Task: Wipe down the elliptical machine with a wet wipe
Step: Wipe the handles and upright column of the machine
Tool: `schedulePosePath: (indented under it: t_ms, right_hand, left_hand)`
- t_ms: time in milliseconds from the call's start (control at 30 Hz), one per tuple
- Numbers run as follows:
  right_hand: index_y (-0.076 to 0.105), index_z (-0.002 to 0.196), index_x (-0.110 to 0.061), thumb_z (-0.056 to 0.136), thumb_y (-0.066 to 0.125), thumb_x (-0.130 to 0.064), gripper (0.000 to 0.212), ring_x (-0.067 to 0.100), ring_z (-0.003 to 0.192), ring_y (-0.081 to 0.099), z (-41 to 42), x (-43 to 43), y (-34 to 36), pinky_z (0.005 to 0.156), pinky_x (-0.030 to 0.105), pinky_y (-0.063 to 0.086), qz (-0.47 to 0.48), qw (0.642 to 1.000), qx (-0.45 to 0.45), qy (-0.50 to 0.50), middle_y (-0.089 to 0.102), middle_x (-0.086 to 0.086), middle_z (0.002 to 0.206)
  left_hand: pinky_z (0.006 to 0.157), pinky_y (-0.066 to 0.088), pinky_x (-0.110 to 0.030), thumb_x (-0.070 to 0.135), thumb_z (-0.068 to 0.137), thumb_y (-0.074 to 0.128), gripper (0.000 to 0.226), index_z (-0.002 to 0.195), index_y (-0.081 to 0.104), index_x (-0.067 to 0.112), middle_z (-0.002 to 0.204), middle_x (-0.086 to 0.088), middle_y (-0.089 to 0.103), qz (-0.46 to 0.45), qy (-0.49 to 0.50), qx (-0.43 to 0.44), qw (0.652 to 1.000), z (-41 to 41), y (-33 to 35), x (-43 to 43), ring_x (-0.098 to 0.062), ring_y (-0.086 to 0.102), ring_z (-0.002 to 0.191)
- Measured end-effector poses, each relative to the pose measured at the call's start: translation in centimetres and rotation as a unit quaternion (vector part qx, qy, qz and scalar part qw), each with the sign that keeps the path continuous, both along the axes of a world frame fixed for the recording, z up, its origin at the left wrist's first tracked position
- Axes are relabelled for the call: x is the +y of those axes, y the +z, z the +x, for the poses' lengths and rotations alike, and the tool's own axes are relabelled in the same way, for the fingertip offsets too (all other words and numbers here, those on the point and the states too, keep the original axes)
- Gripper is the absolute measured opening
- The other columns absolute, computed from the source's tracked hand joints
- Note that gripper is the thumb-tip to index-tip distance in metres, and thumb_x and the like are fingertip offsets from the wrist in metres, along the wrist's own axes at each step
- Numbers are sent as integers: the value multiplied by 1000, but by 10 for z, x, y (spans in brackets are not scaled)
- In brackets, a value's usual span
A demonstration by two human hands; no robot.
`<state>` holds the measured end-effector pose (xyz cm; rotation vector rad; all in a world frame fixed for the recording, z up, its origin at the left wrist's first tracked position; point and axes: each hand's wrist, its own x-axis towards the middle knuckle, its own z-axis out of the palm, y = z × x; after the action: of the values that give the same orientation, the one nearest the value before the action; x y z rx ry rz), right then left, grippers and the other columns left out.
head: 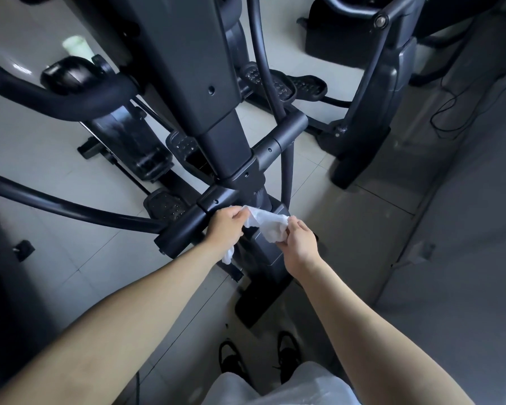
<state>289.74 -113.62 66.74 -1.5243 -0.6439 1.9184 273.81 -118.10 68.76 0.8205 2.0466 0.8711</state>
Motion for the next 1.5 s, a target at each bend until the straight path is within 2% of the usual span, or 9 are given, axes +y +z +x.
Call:
schedulePosePath:
  t_ms: [100, 200, 467, 700, 933, 1033, 1167, 1300, 1500]
  right_hand:
    - [66, 112, -11, 107, 45, -33, 30, 23, 96, 66, -2, -2, 3, 92, 37, 54, 3, 999, 50, 4, 70, 9, 111]
    - [63, 127, -20, 101, 49, -58, 48, 19, 110, 70, 1, -5, 7, 97, 37, 55, 35, 994, 75, 72, 73, 0, 120]
    - [70, 104, -7, 107, 50, -25, 27, 22, 91, 72, 1, -2, 10, 88, 34, 55, 38, 994, 86, 49, 78, 6, 97]
    - [65, 125, -2, 109, 44, -33, 40, 14, 85, 71, -3, 2, 8, 79, 25, 51, -4, 993, 119, 11, 75, 6, 104]
    - [65, 125, -2, 108, 44, -36, 43, 27, 114, 68, -12, 3, 0, 96, 41, 54, -59, 982, 175, 36, 71, 16, 124]
    - [54, 123, -14, 103, 58, -20, 21, 30, 92, 69, -13, 2, -4, 73, 40, 58, -3, 991, 125, 45, 69, 18, 115]
    - [47, 126, -26, 90, 72, -3, 49, 30, 80, 67, -13, 0, -13, 66, 35, 60, 66, 994, 73, 51, 64, 23, 110]
    - [68, 100, -5, 96, 60, 4, 13, 33, 87, 70, -20, 7, -20, 74, 43, 62, 70, 995, 56, 42, 73, 20, 96]
    - [73, 117, -16, 97, 67, -16, 21, 11, 99, 66, -41, 29, -23, 90, 20, 49, 4, 995, 35, -89, 72, -6, 106]
  left_hand:
    - [82, 61, -33, 28, 101, 53, 43, 58, 59, 25, 77, 0, 51, 30, 32, -90, 995, 5, 6, 2, -19, 61, 80]
    - [85, 62, -35, 34, 100, 54, 31, 78, 68, 18, 90, 0, 62, 41, 64, -146, 986, 5, 4, 5, -19, 67, 89]
    - [88, 61, -41, 49, 101, 52, 34, 109, 72, 22, 109, 5, 69, -27, 95, -87, 991, -1, -1, 5, -18, 70, 85]
    - [88, 61, -43, 34, 98, 63, 14, 104, 70, 23, 97, 8, 69, 24, 45, -77, 996, 14, -3, 0, -10, 65, 89]
    - [89, 60, -39, 38, 97, 68, 21, 103, 72, 18, 102, -3, 76, -35, -121, -95, 987, 23, -5, 3, -18, 71, 103]
    - [88, 60, -40, 28, 99, 63, 12, 100, 71, 20, 99, -6, 76, -32, -88, -76, 993, 19, -10, 4, -23, 71, 100]
    - [87, 60, -35, 19, 102, 58, 13, 107, 69, 14, 97, -7, 75, -30, -64, -90, 993, 15, -11, 8, -19, 71, 95]
    - [85, 60, -32, 24, 101, 61, 17, 115, 67, 17, 104, 2, 74, -38, -45, -103, 993, 15, -16, 11, -15, 70, 100]
    - [91, 60, -43, 29, 99, 61, 37, 134, 58, 17, 100, 14, 63, -50, 117, -82, 988, 5, -35, 17, -7, 61, 81]
